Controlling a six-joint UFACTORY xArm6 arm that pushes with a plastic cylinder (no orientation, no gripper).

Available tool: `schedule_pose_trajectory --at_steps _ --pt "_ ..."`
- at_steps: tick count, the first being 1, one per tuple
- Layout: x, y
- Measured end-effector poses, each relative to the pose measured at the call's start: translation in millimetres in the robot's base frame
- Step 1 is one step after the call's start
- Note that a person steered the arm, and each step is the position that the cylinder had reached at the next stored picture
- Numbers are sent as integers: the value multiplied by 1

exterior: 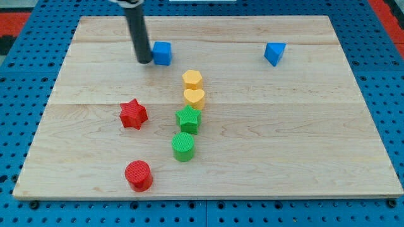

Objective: Put the blue cube vertically above the yellow hexagon

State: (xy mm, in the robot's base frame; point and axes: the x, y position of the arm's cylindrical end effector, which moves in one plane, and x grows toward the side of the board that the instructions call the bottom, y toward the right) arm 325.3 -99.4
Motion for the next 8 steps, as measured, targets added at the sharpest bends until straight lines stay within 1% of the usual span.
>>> schedule_pose_trajectory --at_steps 1,2,3,4,5,6,7,8 --pt "-17 13" --pt "-50 -20" --pt "-64 30" --pt "-52 64" --pt "-49 77" --pt "-62 57" --pt "-71 24" --pt "-40 24"
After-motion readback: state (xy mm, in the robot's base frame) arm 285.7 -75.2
